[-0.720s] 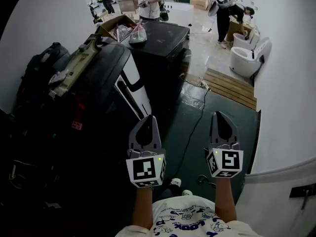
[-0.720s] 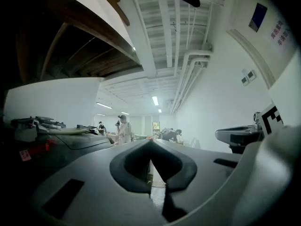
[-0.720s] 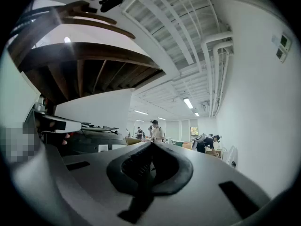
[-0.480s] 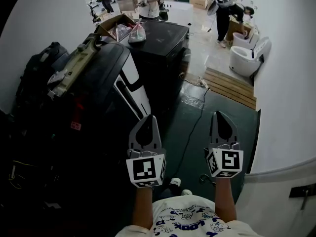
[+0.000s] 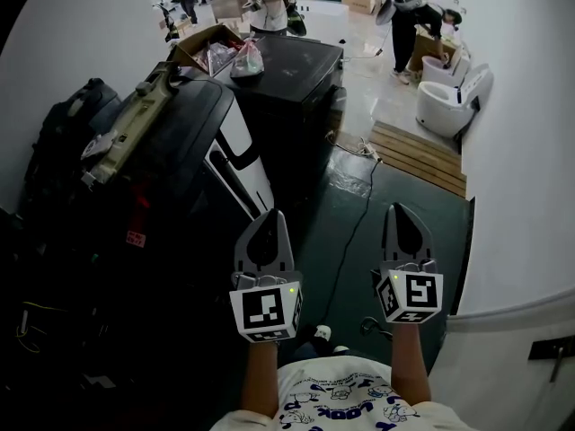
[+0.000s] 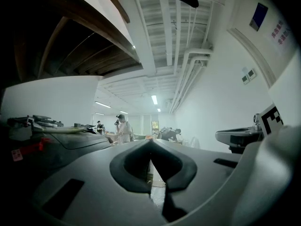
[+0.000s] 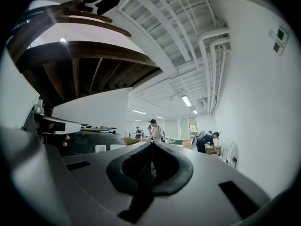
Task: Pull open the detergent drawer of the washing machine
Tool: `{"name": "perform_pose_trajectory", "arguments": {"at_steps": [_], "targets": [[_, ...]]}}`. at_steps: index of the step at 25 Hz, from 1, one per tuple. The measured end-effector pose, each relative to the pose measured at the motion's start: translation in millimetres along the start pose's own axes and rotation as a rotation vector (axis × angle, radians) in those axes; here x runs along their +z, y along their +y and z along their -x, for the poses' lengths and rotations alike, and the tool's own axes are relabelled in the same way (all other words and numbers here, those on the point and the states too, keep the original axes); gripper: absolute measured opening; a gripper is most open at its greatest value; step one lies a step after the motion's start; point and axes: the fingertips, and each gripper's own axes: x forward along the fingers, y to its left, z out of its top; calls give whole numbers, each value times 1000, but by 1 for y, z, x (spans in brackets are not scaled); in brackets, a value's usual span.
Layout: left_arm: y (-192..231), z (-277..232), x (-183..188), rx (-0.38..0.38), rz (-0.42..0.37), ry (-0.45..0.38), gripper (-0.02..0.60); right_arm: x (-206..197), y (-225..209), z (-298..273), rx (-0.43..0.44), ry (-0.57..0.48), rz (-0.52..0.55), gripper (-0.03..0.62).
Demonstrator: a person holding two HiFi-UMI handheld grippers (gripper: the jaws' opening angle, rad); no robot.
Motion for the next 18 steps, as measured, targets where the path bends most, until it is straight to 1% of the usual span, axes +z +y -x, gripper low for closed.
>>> {"name": "perform_pose_trajectory", "arguments": {"at_steps": [4,9,12,16,18], "targets": [[7,-12,-7,-10,-10,8,14,-8,3,-11,10,-1,-36,13],[13,-27,-14,-25,-4,21,14,-14,8,-25,29,13,-41,93],[15,-41,-18,-28,4,29,14,-17,8,-38,43,21,-37,155],[15,-65,-25,-28,10,41,14,-23,-2,-59,43,28,-41,198],[13,-79,-28,-26,12,44,14,-27,-11,-72,43,31,-42,209]]}}
